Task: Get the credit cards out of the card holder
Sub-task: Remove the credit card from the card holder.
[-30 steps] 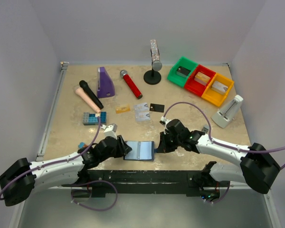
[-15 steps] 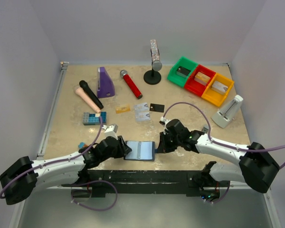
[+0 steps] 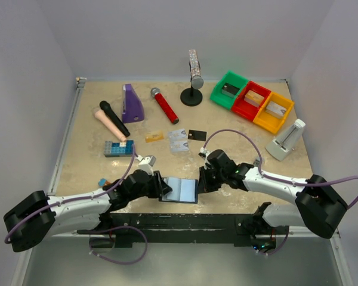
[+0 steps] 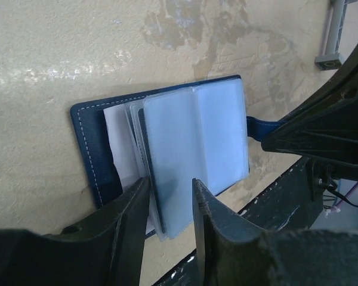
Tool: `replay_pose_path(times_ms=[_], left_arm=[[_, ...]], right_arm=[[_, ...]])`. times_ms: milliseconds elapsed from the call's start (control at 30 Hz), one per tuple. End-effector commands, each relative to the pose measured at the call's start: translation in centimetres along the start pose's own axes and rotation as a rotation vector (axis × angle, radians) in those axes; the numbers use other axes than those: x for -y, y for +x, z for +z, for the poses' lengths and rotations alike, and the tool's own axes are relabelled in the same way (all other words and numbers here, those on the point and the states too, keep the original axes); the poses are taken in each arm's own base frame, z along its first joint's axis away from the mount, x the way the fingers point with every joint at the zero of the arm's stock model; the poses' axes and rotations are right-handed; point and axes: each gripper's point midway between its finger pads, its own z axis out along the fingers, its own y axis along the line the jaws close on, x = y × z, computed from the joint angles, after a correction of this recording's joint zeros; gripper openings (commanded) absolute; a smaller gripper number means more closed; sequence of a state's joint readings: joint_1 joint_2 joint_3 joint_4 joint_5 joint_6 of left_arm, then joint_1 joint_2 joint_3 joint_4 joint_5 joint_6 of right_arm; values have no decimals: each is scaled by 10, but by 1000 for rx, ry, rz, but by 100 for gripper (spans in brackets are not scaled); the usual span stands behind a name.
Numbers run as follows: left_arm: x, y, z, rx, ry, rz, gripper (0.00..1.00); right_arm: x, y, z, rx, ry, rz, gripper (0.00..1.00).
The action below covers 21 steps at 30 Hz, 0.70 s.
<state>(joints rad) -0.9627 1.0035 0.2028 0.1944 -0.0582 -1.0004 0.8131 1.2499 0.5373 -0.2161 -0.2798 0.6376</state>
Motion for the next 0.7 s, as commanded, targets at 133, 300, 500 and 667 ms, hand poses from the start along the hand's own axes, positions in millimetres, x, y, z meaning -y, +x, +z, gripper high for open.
replay_pose_path(times_ms=[133, 300, 500, 667], left_arm=[[61, -21, -3, 16, 210, 71, 39], [74, -19, 0, -17, 242, 85, 39], [63, -20, -1, 5, 204, 85, 39], [66, -17, 3, -34, 190, 119, 39]], right_arm=[[-12, -9, -3, 31, -38, -8, 0], [-10, -9, -4, 33, -31, -10, 0], [-7, -7, -5, 36, -19, -11, 0], [-7, -7, -5, 36, -17, -12, 0]])
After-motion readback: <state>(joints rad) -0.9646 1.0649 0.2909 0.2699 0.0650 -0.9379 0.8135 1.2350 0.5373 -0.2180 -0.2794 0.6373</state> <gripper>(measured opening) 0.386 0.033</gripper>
